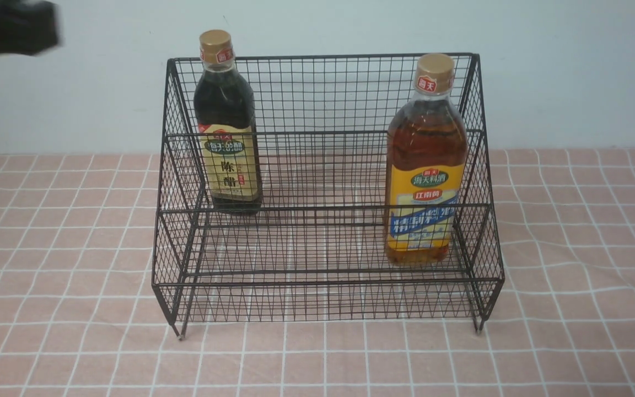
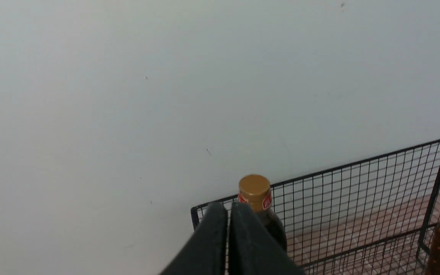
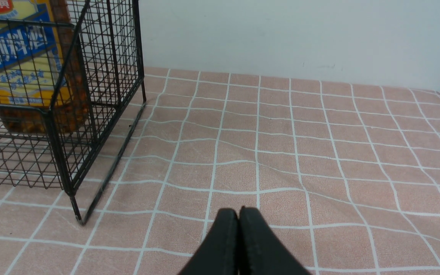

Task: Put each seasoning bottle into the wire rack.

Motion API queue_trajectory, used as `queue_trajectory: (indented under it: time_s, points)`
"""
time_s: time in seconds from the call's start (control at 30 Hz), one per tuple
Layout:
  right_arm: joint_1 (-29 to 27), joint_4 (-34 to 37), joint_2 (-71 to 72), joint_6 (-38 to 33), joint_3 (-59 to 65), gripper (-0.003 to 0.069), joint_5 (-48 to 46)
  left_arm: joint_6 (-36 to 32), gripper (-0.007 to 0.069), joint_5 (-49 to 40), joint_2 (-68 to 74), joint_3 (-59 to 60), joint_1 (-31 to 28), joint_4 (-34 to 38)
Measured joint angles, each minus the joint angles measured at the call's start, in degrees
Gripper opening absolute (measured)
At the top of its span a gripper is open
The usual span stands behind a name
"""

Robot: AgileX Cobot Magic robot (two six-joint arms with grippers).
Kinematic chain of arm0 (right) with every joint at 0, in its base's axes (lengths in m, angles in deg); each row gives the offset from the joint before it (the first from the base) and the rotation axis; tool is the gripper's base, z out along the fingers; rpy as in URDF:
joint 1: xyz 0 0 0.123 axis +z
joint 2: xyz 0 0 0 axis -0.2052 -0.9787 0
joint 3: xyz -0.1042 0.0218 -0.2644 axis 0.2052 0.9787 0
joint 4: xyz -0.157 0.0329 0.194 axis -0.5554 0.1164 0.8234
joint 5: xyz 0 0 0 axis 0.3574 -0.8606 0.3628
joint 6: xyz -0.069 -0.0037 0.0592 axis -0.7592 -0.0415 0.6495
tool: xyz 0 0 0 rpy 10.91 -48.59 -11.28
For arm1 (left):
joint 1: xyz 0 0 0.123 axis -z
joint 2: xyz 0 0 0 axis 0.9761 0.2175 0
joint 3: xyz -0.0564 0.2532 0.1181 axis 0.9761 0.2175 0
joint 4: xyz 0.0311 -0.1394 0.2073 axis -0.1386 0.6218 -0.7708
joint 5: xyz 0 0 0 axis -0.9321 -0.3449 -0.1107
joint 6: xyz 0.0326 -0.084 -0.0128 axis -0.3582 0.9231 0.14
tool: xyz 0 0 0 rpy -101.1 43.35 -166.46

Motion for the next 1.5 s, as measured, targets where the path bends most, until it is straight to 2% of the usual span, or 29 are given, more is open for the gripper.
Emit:
queue_trajectory:
  time_s: [0.4,0.5,0.57,0.7,0.77,0.87,0.97,1.0,1.03,1.07,1.3,1.5]
  points:
    - [0.00,0.00,0.00,0.00,0.00,-0.0014,0.00,2.15,-0.0007,-0.96,-13.49,0.00,0.00,0.12]
    - [0.00,0.00,0.00,0.00,0.00,-0.0014,0.00,2.17,-0.0007,-3.57,-18.05,-0.06,0.00,0.12]
    - [0.00,0.00,0.00,0.00,0.00,-0.0014,0.00,2.16,-0.0007,-9.25,-22.19,-0.06,0.00,0.12]
    - [0.00,0.00,0.00,0.00,0.00,-0.0014,0.00,0.60,-0.0007,-12.52,-25.25,1.41,0.00,0.41]
    - [0.00,0.00,0.00,0.00,0.00,-0.0014,0.00,-2.63,-0.0007,-12.18,-27.94,5.19,-0.86,1.98]
    - [0.00,0.00,0.00,0.00,0.00,-0.0014,0.00,-11.61,-0.0007,-7.83,-34.61,16.33,-5.74,8.90]
    - [0.00,0.00,0.00,0.00,0.00,-0.0014,0.00,-16.73,-0.0007,-3.06,-38.78,24.41,-9.53,13.84]
    - [0.00,0.00,0.00,0.00,0.00,-0.0014,0.00,-19.56,-0.0007,1.15,-42.02,31.91,-12.36,17.41]
    - [0.00,0.00,0.00,0.00,0.00,-0.0014,0.00,-19.82,-0.0007,1.15,-42.40,32.75,-12.68,17.71]
    - [0.00,0.00,0.00,0.00,0.00,-0.0014,0.00,-21.31,-0.0007,4.92,-46.34,40.63,-15.66,19.44]
    - [0.00,0.00,0.00,0.00,0.00,-0.0014,0.00,-18.52,-0.0007,7.13,-52.27,59.36,-17.88,18.87]
    - [0.00,0.00,0.00,0.00,0.00,-0.0014,0.00,-14.85,-0.0007,6.78,-52.39,65.12,-18.05,14.53]
